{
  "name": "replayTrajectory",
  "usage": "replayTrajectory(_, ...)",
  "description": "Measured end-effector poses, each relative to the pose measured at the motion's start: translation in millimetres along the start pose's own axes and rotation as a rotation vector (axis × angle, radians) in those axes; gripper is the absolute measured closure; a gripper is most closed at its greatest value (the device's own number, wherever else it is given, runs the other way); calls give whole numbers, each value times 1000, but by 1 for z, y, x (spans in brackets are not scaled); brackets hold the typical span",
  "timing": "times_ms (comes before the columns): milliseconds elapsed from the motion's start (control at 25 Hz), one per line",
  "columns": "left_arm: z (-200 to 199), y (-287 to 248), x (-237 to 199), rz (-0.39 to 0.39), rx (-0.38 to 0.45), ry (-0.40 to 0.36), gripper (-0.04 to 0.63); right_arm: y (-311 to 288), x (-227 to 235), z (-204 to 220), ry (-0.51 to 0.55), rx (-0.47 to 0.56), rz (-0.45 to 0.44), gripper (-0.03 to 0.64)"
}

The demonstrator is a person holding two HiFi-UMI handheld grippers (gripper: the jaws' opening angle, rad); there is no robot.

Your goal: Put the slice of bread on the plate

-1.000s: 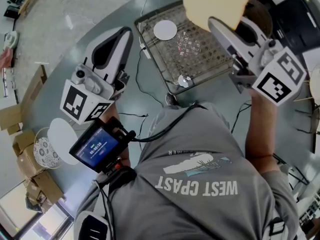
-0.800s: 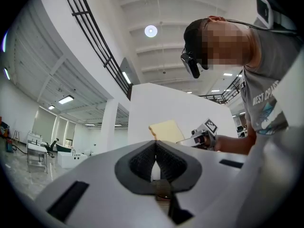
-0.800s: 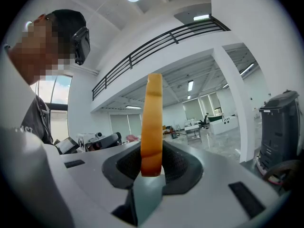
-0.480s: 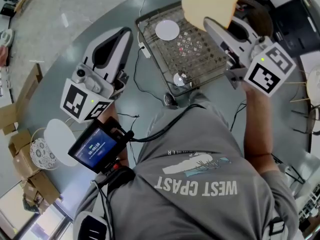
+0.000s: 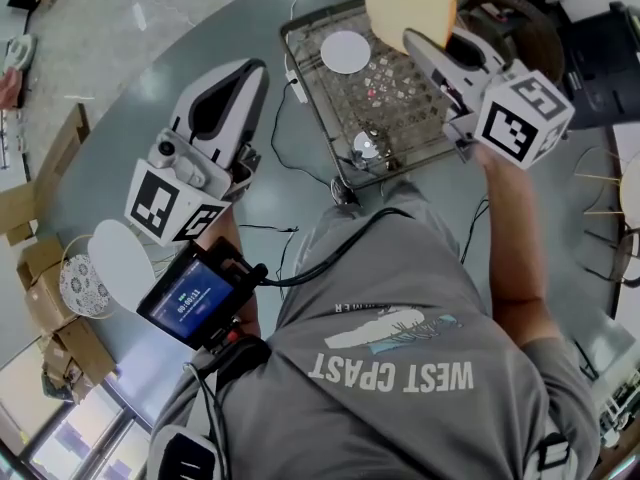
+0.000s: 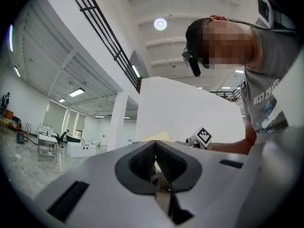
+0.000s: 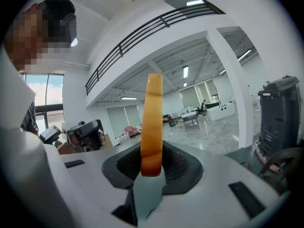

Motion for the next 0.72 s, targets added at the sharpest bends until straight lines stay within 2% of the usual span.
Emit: replayTrajectory(720, 37, 5, -39, -152, -96, 42, 589, -80, 99, 100, -45, -212, 24, 523)
Point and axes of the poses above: the fingertips, and each gripper's own axes: y backward along the fingers, x to its right, z out of its underside, the point moved 1 cm from there along y, backward along the fingers, and after that the axes turned 8 degrees about x, right-handed, at the moved point
